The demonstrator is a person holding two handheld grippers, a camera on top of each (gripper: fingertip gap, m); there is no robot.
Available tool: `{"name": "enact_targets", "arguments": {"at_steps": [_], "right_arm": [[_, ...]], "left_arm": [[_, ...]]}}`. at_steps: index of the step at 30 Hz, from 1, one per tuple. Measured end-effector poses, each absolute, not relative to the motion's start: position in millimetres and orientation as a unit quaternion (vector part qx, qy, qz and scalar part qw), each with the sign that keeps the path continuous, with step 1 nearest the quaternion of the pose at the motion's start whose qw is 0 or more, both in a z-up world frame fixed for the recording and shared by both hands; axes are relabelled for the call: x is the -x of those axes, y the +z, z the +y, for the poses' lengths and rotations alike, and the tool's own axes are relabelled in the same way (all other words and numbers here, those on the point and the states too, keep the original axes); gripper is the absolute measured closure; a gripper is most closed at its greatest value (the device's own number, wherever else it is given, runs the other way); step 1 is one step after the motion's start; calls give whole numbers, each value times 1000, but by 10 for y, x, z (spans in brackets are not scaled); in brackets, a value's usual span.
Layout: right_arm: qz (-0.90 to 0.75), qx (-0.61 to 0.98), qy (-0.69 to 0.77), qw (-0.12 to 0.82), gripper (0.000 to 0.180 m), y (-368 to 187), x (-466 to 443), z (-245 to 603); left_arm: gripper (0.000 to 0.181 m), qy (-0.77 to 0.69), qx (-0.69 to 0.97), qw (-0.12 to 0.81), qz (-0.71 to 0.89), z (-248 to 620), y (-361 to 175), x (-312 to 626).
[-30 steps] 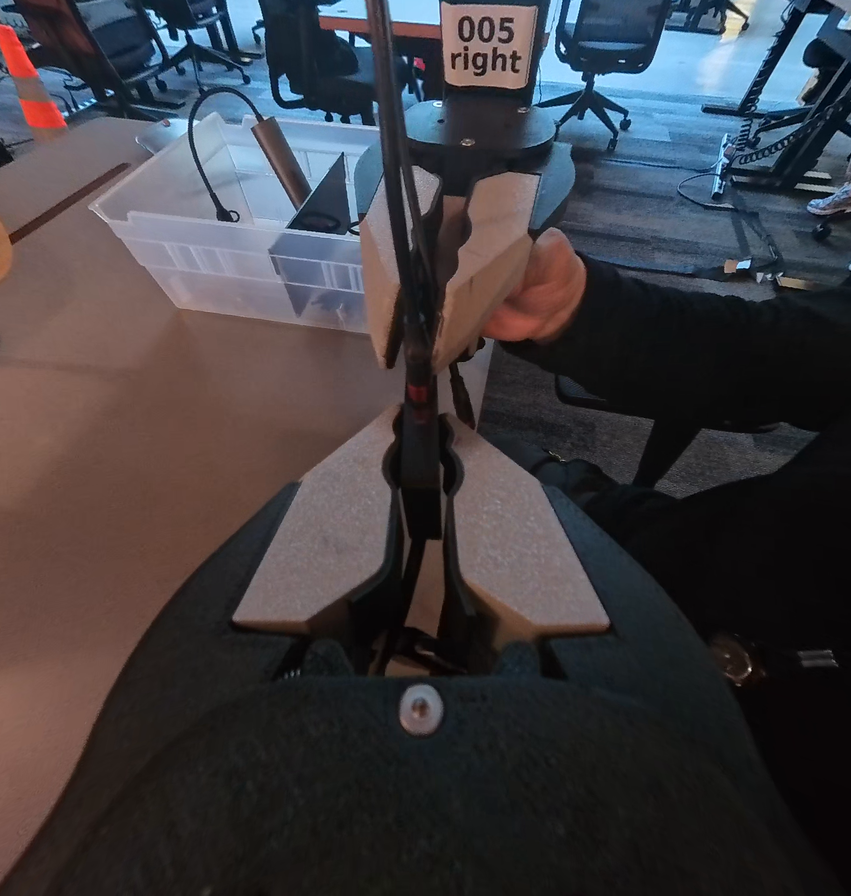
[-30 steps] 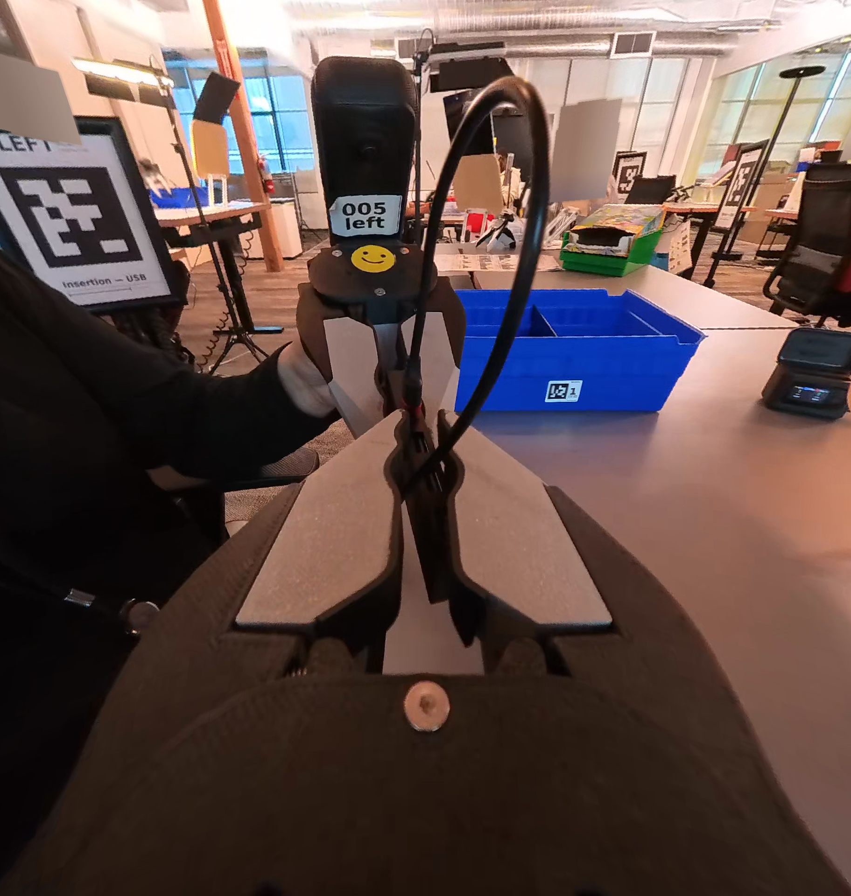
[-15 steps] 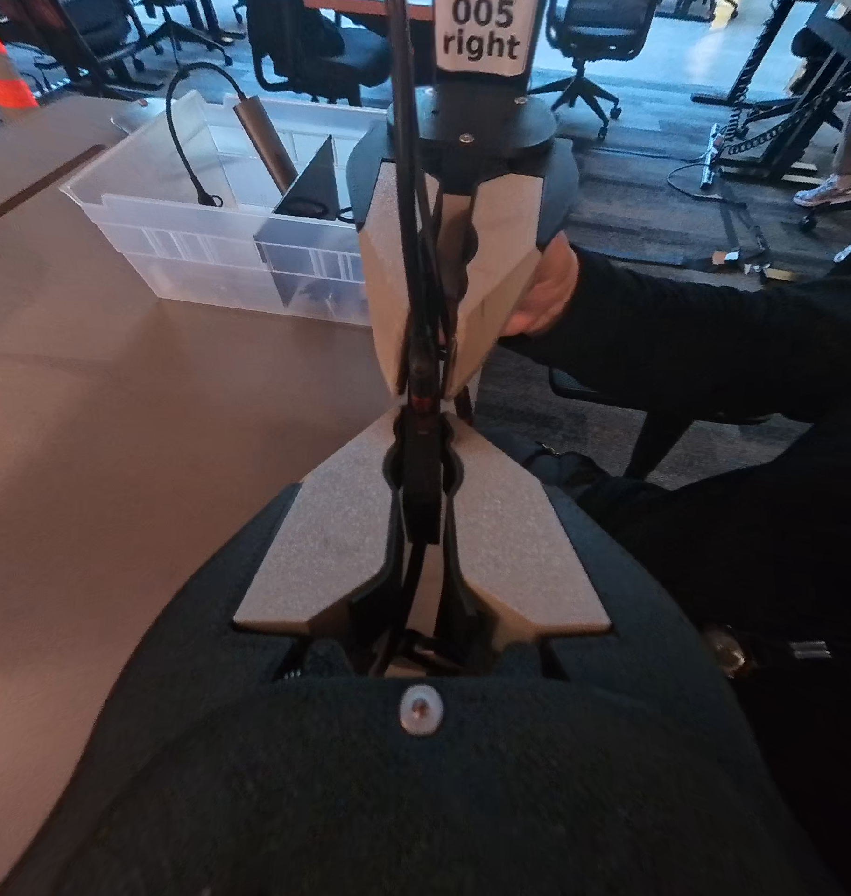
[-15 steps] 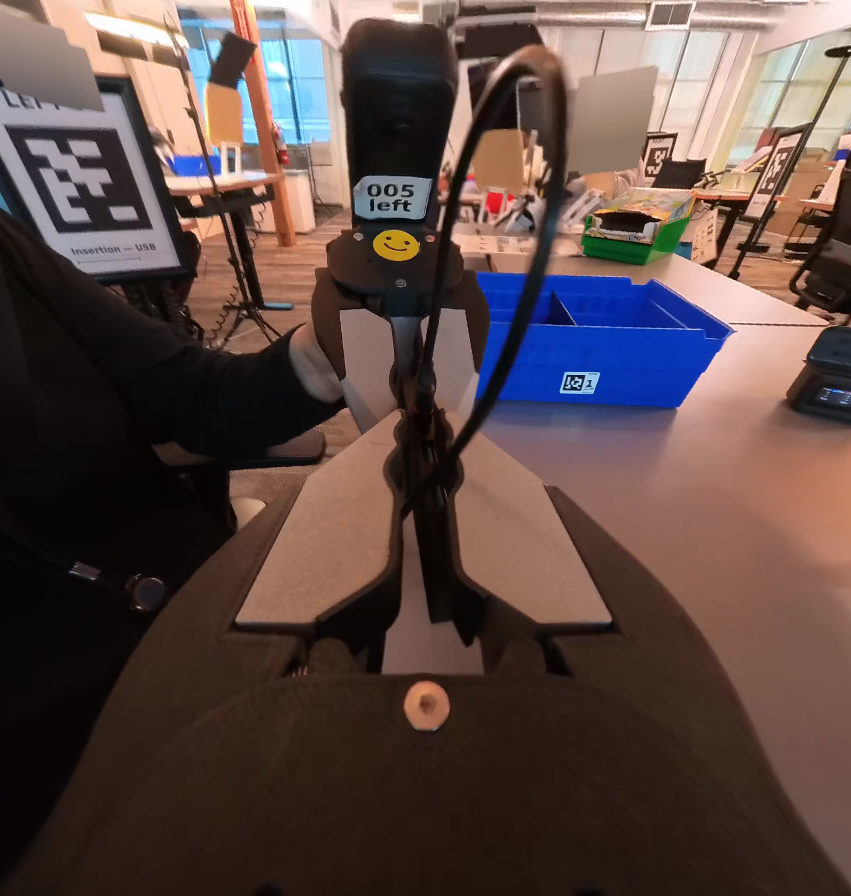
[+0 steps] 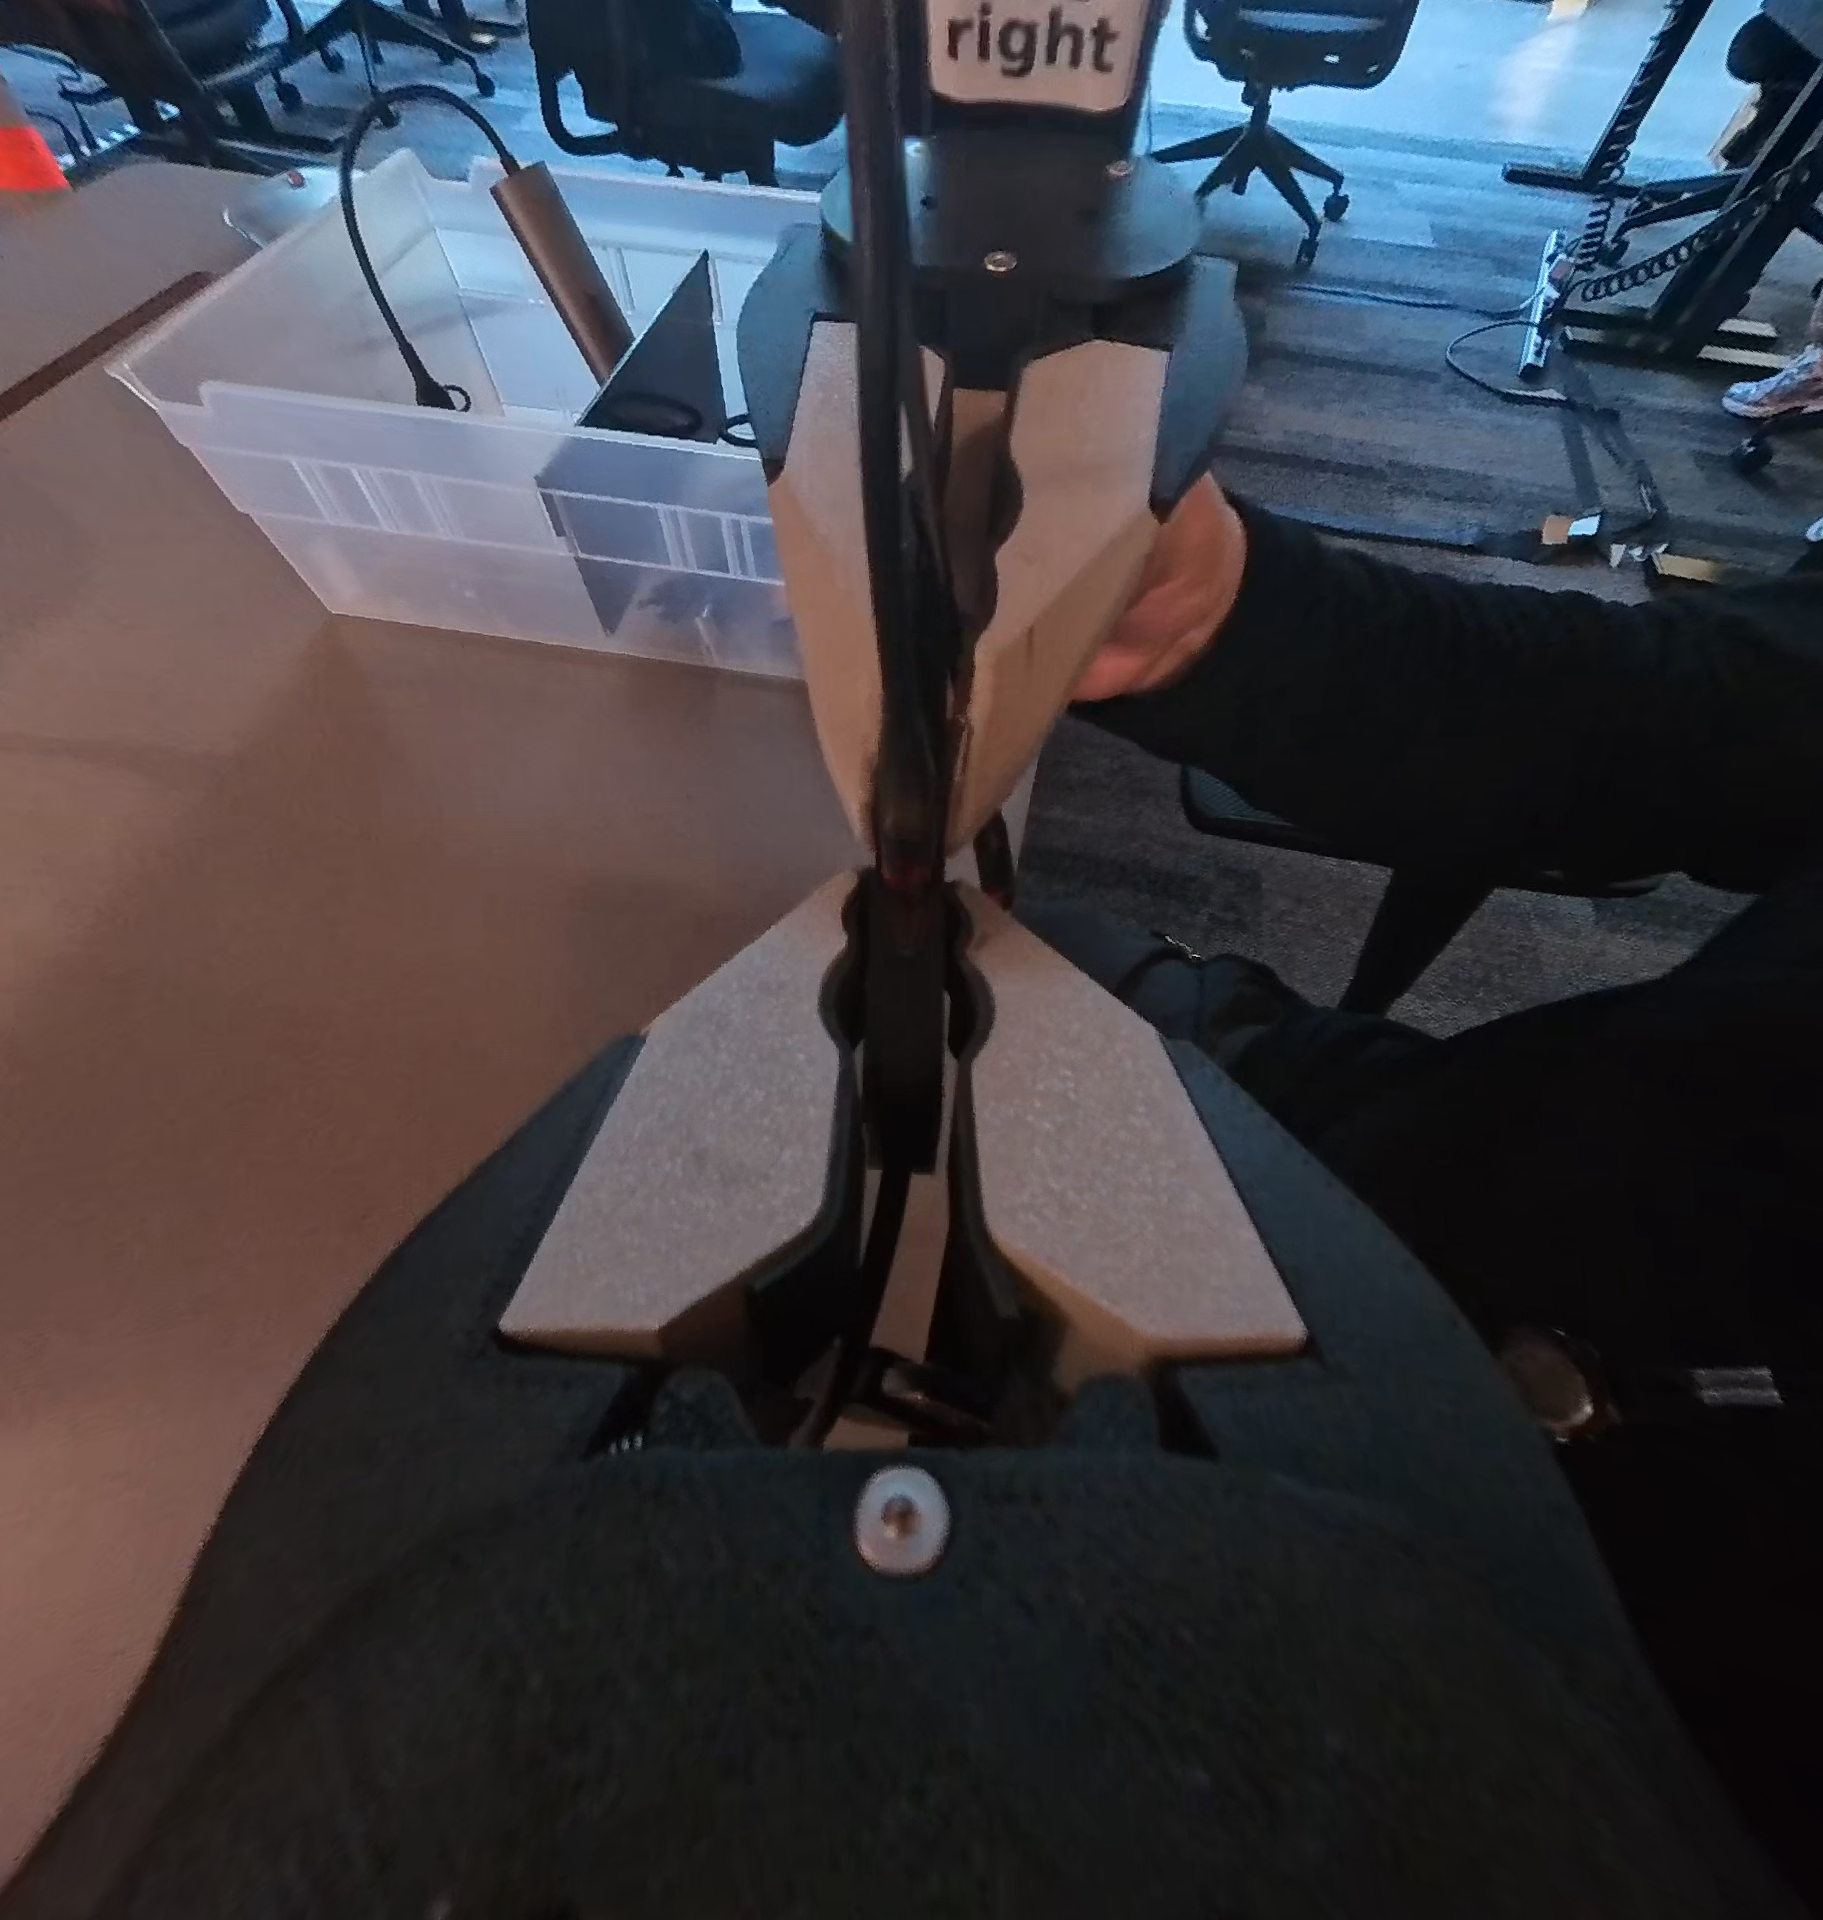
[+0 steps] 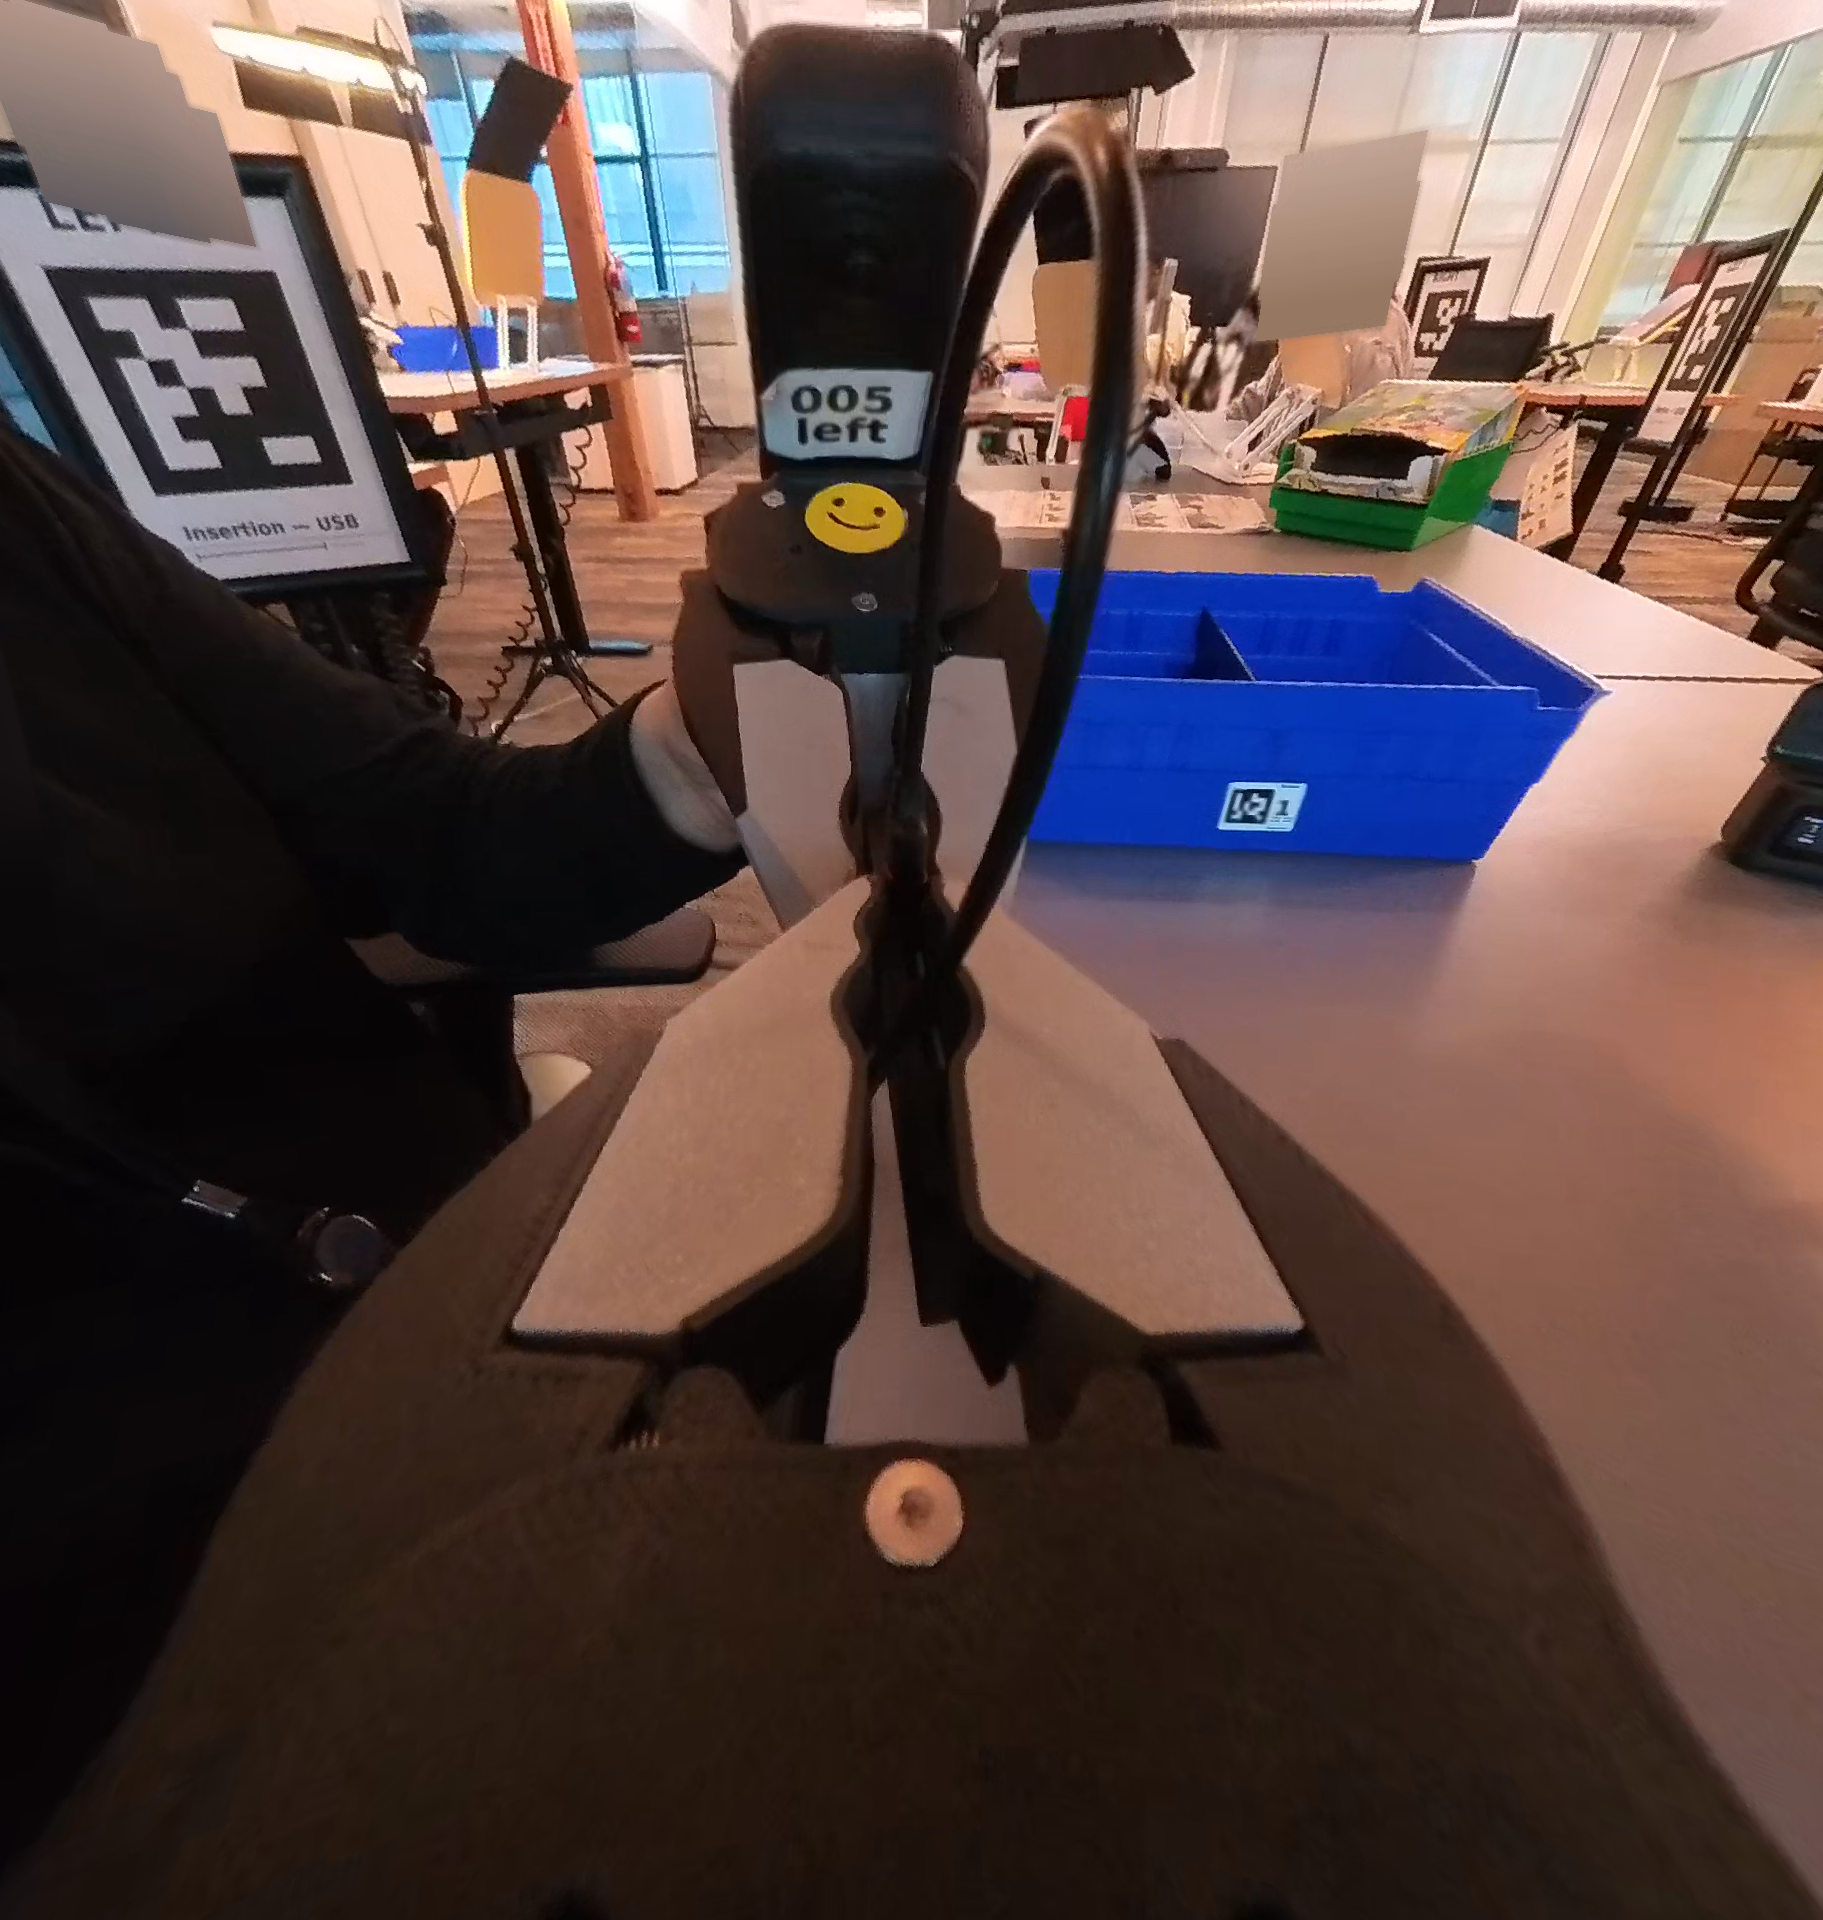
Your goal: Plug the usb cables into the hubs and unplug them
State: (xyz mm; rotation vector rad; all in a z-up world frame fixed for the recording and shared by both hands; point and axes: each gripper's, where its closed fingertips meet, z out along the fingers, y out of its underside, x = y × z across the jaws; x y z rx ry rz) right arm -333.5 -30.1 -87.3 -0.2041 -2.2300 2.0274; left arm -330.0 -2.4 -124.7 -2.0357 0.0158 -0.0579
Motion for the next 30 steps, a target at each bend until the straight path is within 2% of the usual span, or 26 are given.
{"name": "enact_targets", "arguments": {"at_steps": [10, 17, 25, 30], "right_arm": [[-662, 120, 740, -1, 179, -839, 3526, -226], [-618, 136, 775, -12, 179, -804, 3545, -222], [-578, 135, 805, -4, 179, -680, 3525, -216], [-640, 122, 758, 32, 177, -714, 3510, -303]], "left_arm": [[172, -69, 819, 570, -24, 14, -1218, 3401], [172, -77, 808, 584, -29, -9, -1157, 3431], [172, -70, 801, 594, -25, -65, -1037, 3421], [171, -88, 809, 580, -22, -103, -1068, 3389]]}}
